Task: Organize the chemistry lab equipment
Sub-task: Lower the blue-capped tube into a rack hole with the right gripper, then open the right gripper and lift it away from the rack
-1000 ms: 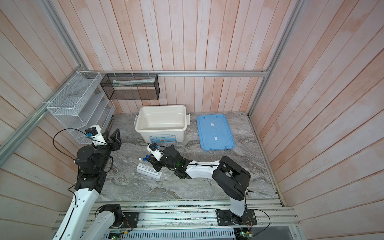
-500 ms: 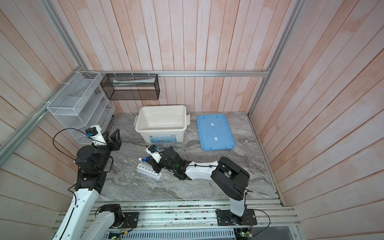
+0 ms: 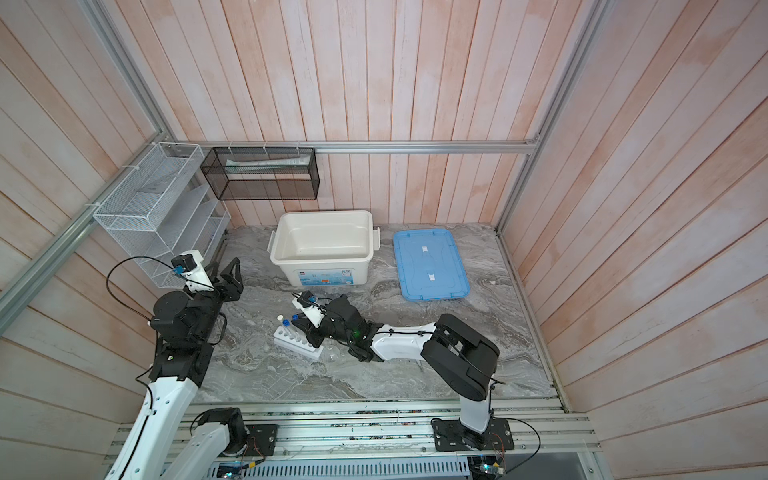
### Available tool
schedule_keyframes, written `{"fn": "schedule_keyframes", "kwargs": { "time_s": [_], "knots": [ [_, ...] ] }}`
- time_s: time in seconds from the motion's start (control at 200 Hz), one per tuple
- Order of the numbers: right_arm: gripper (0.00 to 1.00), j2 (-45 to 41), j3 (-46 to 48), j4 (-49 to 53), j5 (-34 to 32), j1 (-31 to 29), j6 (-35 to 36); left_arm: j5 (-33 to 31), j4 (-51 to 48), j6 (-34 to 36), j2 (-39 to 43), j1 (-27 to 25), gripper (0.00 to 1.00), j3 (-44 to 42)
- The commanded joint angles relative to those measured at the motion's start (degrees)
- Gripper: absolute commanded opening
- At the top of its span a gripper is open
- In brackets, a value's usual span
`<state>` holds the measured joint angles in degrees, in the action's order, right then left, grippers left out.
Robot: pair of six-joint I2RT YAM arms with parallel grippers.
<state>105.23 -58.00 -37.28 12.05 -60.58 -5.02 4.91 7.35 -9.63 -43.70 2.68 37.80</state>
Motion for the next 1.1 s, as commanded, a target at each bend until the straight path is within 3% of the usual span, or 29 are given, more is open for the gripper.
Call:
{"fn": "schedule_keyframes", "kwargs": {
  "time_s": [0.0, 0.48, 0.74, 0.97, 1.095],
  "knots": [
    [0.18, 0.68, 0.72, -0.52, -0.1, -0.69, 1.15, 1.14, 1.43, 0.93, 0.25, 0.3, 0.61, -0.55],
    [0.34, -0.73, 0.81, -0.12, -0.59, -0.96, 1.76, 1.96, 1.52, 1.62, 0.32, 0.31, 0.61, -0.72],
    [0.37, -8.47, 0.03, 5.82, -1.8, -0.38, 3.63, 5.54, 1.73, 4.78, 0.07, 0.05, 0.61, -0.09],
    [0.38, -17.97, -1.07, 15.87, -1.45, 3.55, 2.65, 4.81, -1.9, 10.26, -1.84, -6.86, 0.61, 2.6],
    [0.38, -23.62, -4.24, 28.96, -5.73, 7.51, 0.85, 2.3, -4.46, 10.33, -5.71, -12.17, 0.61, 5.63]
  ]
}}
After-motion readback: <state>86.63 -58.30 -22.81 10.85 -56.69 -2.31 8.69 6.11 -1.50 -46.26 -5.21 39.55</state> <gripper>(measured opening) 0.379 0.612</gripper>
